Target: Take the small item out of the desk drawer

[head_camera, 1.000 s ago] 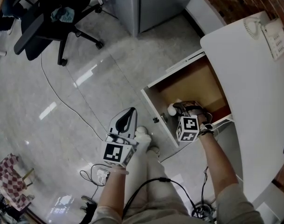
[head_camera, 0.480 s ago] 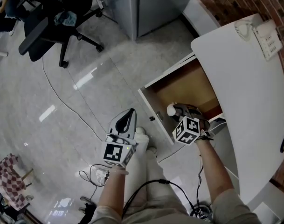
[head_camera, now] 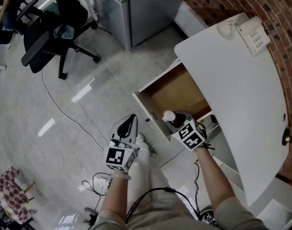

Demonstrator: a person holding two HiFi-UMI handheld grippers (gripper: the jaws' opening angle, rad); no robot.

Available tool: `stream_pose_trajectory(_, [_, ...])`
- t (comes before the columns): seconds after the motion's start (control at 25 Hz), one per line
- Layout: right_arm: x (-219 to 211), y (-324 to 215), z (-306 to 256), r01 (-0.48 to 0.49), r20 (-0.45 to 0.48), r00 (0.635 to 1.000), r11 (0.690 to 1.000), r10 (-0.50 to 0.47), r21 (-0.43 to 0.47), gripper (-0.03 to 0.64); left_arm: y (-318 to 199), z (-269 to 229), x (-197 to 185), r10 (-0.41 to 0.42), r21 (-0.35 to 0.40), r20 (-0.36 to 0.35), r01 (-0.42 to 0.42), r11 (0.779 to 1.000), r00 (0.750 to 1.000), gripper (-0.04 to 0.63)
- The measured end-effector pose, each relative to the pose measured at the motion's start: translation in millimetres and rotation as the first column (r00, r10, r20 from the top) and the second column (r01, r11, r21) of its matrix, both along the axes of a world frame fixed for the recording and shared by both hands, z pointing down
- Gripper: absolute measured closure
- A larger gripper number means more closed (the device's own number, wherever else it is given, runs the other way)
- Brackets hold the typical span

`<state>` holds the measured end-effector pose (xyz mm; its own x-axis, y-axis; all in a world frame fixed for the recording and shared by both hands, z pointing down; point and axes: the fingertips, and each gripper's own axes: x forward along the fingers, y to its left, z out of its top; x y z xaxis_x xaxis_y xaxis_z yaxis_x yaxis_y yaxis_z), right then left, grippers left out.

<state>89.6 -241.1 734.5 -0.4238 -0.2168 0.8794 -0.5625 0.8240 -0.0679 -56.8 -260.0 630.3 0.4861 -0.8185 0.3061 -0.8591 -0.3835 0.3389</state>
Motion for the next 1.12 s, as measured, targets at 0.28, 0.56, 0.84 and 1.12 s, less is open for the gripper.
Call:
stream_pose_trajectory(0.28, [14, 9, -50, -0.122, 0.088, 0.989, 0.992, 0.119, 0.035, 0.449, 15, -35, 3, -0.005, 0.03, 0.006, 0.005, 1.0, 1.0, 0.597])
stream_pose_trajectory(0.56, [15, 26, -101, -0.158, 0.148, 0.979, 0.982, 0.142, 0.103, 0.449, 40, -61, -1, -0.026, 0.035, 0.007, 0.025, 0.999, 1.0, 0.597])
stream_pose_trajectory(0.84, [20, 44, -134, -0.193, 0.193, 0.967, 0.972, 0.165, 0.133, 0.449, 63, -92, 3, -0.016, 0.068, 0.009, 0.015, 0.998, 1.0, 0.597])
stream_pose_trajectory(1.12, [27, 59, -170, -0.245, 0.249, 0.948, 0.956, 0.2, 0.163, 0.449, 86, -119, -6, -0.031, 0.105, 0.016, 0.029, 0.994, 0.999, 0.597])
